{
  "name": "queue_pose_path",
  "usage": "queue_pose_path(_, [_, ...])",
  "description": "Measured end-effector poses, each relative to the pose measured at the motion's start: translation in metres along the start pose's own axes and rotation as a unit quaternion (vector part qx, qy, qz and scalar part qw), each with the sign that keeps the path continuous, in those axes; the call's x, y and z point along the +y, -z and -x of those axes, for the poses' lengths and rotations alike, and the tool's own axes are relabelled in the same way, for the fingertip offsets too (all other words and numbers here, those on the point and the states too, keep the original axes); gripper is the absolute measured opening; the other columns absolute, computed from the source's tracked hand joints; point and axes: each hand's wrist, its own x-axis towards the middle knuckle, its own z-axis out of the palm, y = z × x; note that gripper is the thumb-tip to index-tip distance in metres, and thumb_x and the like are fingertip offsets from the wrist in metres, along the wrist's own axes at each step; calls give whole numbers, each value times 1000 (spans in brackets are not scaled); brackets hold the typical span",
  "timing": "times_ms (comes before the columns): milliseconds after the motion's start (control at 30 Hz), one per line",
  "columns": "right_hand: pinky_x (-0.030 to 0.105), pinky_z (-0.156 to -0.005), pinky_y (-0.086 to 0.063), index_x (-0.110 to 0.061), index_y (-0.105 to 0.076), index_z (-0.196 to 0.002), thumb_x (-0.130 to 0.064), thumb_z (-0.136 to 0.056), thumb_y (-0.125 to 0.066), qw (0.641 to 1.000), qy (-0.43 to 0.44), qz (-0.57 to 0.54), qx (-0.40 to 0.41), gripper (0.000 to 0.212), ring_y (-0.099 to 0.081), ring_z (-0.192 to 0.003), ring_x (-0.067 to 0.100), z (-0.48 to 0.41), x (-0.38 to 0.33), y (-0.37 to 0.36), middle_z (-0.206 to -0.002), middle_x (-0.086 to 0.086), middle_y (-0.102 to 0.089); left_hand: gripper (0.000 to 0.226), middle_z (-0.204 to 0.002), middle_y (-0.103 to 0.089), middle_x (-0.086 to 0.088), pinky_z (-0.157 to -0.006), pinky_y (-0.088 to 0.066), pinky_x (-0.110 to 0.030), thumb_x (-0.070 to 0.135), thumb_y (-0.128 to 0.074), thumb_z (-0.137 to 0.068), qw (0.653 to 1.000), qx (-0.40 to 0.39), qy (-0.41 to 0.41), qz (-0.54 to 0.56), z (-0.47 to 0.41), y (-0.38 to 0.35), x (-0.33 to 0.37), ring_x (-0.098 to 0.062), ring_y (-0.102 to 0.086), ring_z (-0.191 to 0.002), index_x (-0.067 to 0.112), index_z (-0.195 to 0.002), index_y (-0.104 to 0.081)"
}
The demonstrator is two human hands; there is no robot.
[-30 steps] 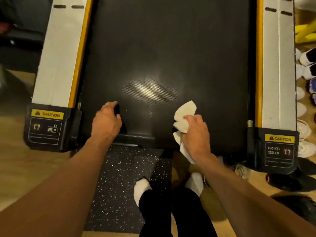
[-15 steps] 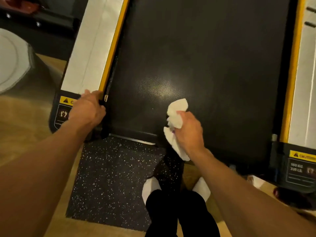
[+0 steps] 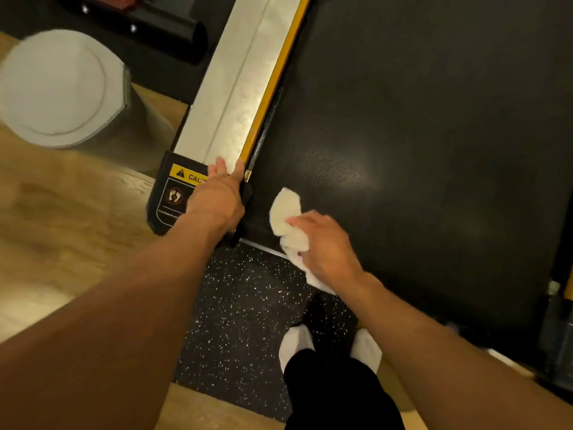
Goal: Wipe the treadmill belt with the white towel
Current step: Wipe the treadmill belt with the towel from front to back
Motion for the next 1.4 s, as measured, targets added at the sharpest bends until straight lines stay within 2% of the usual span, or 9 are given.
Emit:
queue_pose_path(67, [23,-89,-36,-25,-60,-125,1,-69,-70,996,67,-5,-58,62,-53,-101,22,12,-9,-14,-119,-2,-60,98,-160,17,-9,-112,-31,-51,-6,-55,-87,1000,-8,1,0,0,4,-1,-31,0,-148,27,-153,10])
queue_pose_path(267, [25,-91,-36,-20,-61,-122,5,-74,-59,964,-111,-90,224,54,-54,-108,26,-46,3,26,-119,2,-61,94,-161,13,-10,-112,-32,-47,-9,-52,-88,999,30,-23,-3,5,-2,-5,-30,-4,-148,26,-153,6])
queue_pose_path(367, [26,-94,-34,-20,-56,-129,2,-77,-65,990,-58,-11,126,57,-48,-111,25,-48,-13,12,-130,2,-56,94,-161,11,-13,-111,-33,-47,-5,-56,-87,998,46,-33,0,3,-8,-7,-32,-6,-148,23,-154,5])
queue_pose_path(500, [29,-91,-37,-19,-62,-123,7,-72,-67,976,135,-13,-169,57,-51,-105,23,-7,-31,-18,-124,3,-61,93,-160,10,-15,-111,-32,-46,-3,-57,-87,998,45,-36,3,4,-8,-6,-34,-3,-148,20,-154,4])
queue_pose_path(700, [23,-90,-31,-21,-54,-130,-5,-79,-68,992,-11,-22,122,55,-45,-110,23,-53,-23,17,-131,0,-55,95,-160,11,-15,-113,-28,-45,1,-58,-87,998,47,-40,-16,6,-11,-7,-33,-1,-148,19,-154,7])
queue_pose_path(800, [39,-97,-29,-25,-49,-135,-9,-77,-71,994,85,66,27,64,-30,-128,23,-40,-25,3,-147,-3,-41,93,-160,12,-16,-114,-25,-45,0,-57,-88,998,54,-40,-15,5,-12,-6,-33,1,-148,19,-154,7])
queue_pose_path(967, [36,-89,-28,-22,-62,-121,6,-68,-63,954,212,106,-184,60,-38,-125,26,7,-9,4,-137,-3,-52,98,-160,14,-13,-112,-30,-46,-1,-60,-87,999,35,-28,-17,5,-8,-4,-33,0,-148,21,-153,8])
queue_pose_path(1100, [43,-84,-40,-18,-66,-111,1,-67,-69,944,255,187,-88,48,-52,-112,33,-15,-24,14,-126,5,-60,97,-160,14,-14,-112,-31,-47,1,-60,-87,998,37,-37,-35,3,-12,-7,-33,0,-148,20,-153,8])
queue_pose_path(1400, [49,-104,-28,-13,-38,-138,-11,-90,-54,860,302,390,-131,51,-16,-142,36,1,-21,-5,-156,7,-20,96,-160,14,-13,-110,-32,-52,15,-61,-89,999,2,-4,-43,5,-4,4,-33,0,-148,21,-153,9])
